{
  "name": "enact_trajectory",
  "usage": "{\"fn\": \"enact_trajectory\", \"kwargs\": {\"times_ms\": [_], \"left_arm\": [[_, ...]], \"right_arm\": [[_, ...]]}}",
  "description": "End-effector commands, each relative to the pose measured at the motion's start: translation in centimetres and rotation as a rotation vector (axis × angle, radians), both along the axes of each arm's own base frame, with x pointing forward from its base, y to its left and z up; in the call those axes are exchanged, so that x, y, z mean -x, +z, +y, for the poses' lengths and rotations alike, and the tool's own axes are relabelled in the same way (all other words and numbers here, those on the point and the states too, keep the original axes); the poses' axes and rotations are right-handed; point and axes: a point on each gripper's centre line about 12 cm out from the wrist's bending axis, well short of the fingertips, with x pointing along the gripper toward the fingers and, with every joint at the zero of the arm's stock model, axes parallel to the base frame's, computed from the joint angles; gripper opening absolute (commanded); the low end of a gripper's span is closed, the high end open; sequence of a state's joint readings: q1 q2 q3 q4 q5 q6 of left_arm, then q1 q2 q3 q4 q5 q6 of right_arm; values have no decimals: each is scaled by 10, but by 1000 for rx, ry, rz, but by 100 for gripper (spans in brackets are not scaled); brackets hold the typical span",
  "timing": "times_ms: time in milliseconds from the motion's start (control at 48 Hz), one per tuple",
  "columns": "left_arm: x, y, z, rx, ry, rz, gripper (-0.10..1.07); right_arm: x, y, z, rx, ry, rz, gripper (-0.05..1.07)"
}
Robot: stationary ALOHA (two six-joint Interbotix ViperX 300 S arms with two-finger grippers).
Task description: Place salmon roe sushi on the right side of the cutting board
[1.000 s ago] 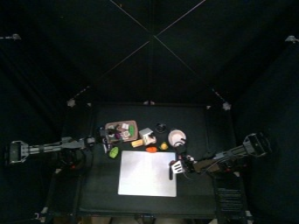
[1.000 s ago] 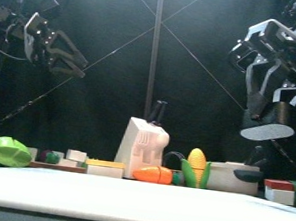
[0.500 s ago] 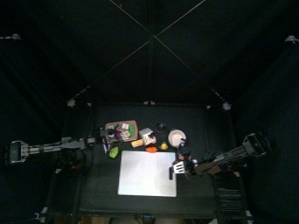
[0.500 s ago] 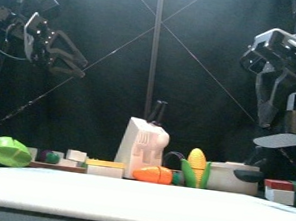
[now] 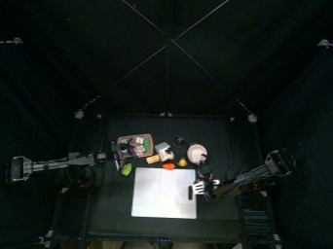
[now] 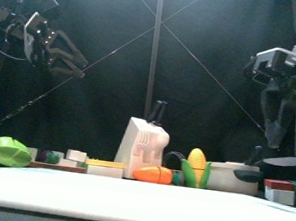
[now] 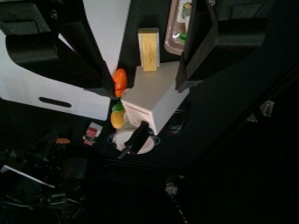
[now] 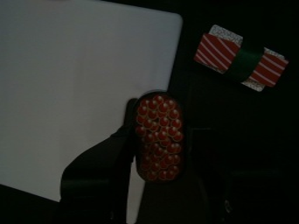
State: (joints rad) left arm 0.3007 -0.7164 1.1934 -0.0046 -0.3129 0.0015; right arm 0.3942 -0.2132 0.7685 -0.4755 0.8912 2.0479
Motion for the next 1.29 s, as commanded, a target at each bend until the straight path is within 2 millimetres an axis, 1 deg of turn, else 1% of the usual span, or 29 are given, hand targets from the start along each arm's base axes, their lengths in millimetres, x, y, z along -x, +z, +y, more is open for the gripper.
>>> {"fn": "enact_trajectory", "kwargs": {"times_ms": [0,125,479,625,667,958,1271], "left_arm": [[-3,5,-1,0,-4,-19,92],[-3,5,-1,2,-3,-20,92],[-3,5,-1,2,-3,-20,92],[-3,5,-1,2,-4,-20,92],[-2,5,-1,3,-3,-18,92],[-3,5,-1,1,-4,-20,92],[-3,5,-1,2,-3,-20,92]], "right_arm": [[-2,3,6,-29,-16,1,56],[2,-9,10,-52,-39,51,56],[-2,-34,19,-68,-80,146,57],[-3,-37,20,-72,-137,136,57],[-1,-38,20,-66,-155,131,57],[2,-39,21,-44,-226,81,57],[2,-41,20,-36,-232,80,57]]}}
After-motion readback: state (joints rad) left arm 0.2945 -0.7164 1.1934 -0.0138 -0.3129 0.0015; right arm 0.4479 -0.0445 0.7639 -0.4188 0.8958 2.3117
